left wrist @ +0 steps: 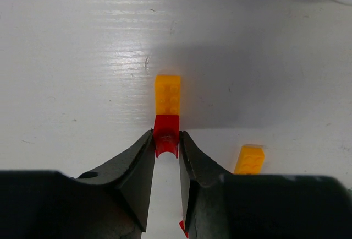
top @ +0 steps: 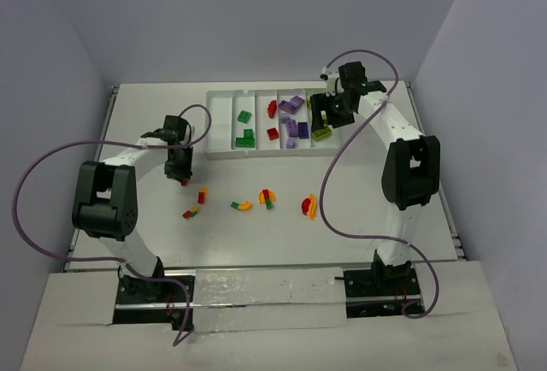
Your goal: Sort the legos into containers by color
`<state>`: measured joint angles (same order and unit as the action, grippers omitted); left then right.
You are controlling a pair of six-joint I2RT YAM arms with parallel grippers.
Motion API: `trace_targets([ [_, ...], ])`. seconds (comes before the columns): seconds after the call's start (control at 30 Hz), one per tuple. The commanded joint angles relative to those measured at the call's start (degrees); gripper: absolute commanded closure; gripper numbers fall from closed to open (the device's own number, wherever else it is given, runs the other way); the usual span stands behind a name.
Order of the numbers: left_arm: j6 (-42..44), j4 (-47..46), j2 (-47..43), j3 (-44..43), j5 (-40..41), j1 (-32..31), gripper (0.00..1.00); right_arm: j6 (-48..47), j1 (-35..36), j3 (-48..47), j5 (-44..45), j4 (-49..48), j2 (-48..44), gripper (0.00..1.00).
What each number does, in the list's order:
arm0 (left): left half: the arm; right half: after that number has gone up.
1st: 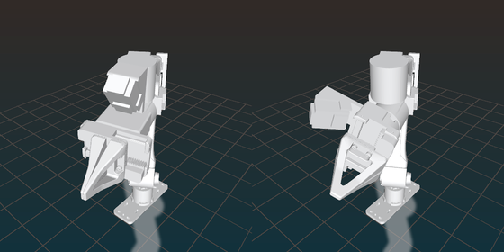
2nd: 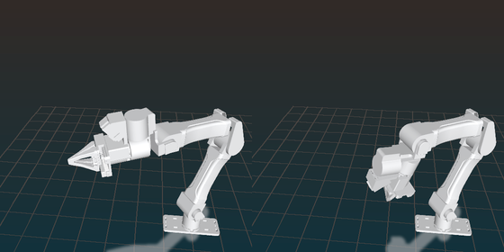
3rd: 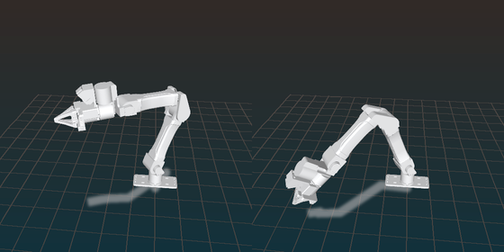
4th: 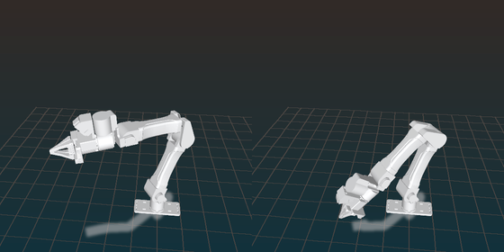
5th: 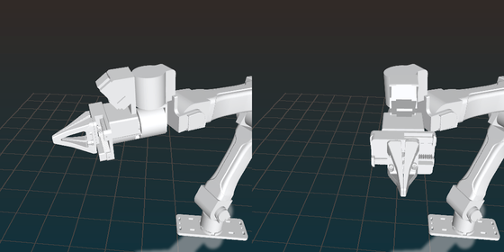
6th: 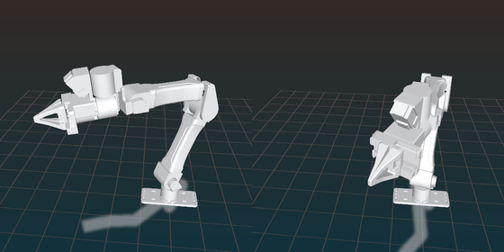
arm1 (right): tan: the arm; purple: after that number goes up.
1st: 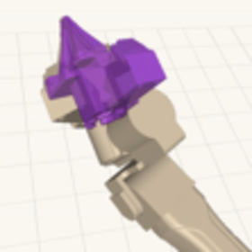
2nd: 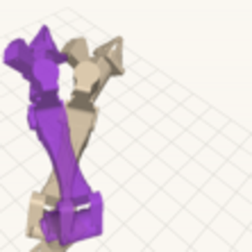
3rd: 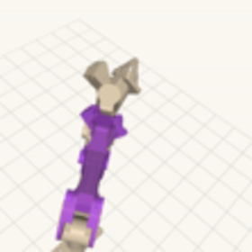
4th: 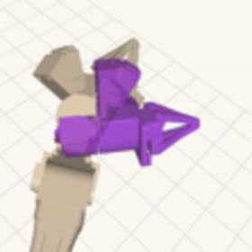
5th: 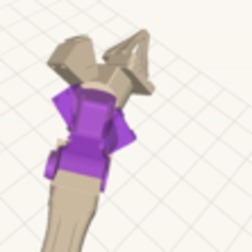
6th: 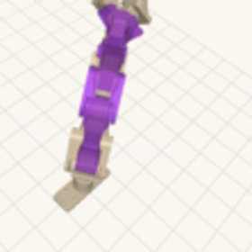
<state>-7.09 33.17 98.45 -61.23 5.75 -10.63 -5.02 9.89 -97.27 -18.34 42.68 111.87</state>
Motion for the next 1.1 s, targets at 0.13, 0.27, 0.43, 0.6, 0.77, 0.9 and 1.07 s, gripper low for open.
trace_targets([
  [0.13,1.97,-1.46,-3.38,-2.36,-0.51,0.81,0.99,-0.84,0.89,0.40,-3.76,-0.74,-3.35,0.16],
  [0.27,6.12,-0.92,-8.44,-3.39,-11.13,3.12,1.00,-1.38,1.57,2.71,-9.61,-1.99,-5.87,0.13],
  [0.43,15.20,1.90,-16.86,-5.92,-39.04,5.01,1.00,-1.58,3.25,5.86,-19.43,-3.55,-9.95,0.00],
  [0.6,16.84,1.26,-18.06,-5.21,-63.45,4.92,1.00,-0.03,6.71,10.52,-33.81,-8.21,-15.63,0.00],
  [0.77,12.65,-4.57,-17.42,-3.70,-78.32,4.75,1.00,1.57,12.08,13.38,-40.89,-13.83,-21.09,0.00],
  [0.9,9.28,-7.75,-18.56,-3.34,-80.23,3.25,1.00,2.32,17.12,9.62,-44.01,-11.77,-19.47,0.04],
  [1.07,8.84,-8.48,-20.38,-2.06,-80.29,0.56,1.00,4.64,19.53,8.42,-46.92,-13.53,-16.54,0.11],
])
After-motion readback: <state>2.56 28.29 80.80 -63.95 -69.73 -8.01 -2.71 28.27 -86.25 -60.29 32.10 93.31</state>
